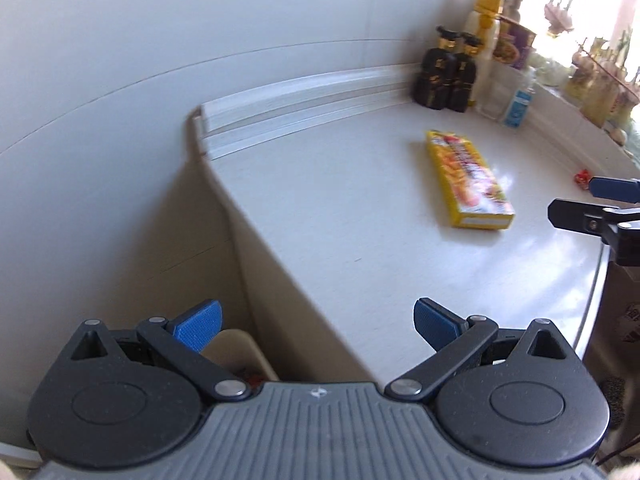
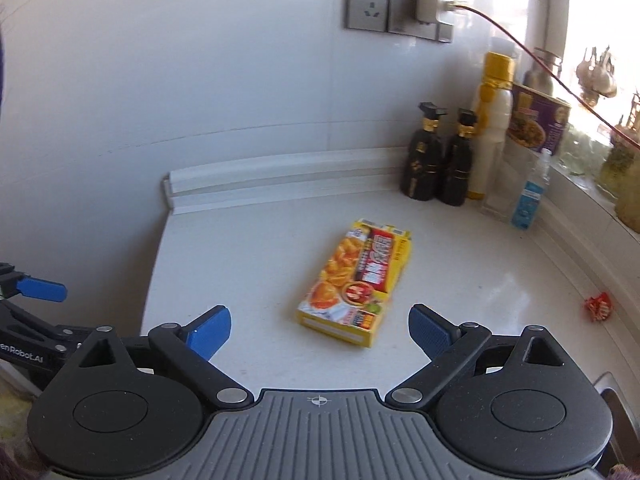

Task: Collect trash
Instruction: 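Move both tools back up over the counter toward the yellow curry box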

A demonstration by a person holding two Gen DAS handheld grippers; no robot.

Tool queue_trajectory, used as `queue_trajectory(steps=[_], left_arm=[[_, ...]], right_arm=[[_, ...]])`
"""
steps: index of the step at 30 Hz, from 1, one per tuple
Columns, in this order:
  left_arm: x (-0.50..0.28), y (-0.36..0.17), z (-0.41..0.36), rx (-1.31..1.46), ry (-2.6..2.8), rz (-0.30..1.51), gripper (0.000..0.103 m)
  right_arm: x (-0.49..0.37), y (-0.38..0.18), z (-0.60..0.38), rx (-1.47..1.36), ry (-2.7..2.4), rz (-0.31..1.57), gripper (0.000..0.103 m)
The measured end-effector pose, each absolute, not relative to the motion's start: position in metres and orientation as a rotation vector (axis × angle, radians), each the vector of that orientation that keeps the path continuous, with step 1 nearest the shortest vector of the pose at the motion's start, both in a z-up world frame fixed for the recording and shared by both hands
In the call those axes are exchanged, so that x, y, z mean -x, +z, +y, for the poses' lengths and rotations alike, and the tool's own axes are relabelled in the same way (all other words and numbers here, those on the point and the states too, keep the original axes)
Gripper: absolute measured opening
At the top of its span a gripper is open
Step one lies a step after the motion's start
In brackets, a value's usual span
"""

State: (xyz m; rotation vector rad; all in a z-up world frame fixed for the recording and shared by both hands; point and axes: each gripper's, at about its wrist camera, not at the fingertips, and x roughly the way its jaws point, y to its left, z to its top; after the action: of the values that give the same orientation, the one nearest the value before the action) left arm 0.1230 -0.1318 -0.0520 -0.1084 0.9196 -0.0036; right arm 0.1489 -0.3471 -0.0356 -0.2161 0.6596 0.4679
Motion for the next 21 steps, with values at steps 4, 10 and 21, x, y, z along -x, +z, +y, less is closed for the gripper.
queue_trajectory(steps=[4,10,21], left_arm=[[-0.140,-0.044,-0.160,0.074,-0.057,0.912,0.103],[-0.169,-0.035,-0.205,0.007,-0.123,0.884,0.103],[-0.221,-0.041,-0.265,-0.024,-0.134,0.861,0.103]], right_arm=[[-0.162,-0.035,-0.380,0.179,0.390,0.646,0.098],[-0.188,-0.041,-0.426,0.138,0.291,0.639,0.098],[-0.244,-0.057,-0.501,0.066,0.106,0.626,0.098]])
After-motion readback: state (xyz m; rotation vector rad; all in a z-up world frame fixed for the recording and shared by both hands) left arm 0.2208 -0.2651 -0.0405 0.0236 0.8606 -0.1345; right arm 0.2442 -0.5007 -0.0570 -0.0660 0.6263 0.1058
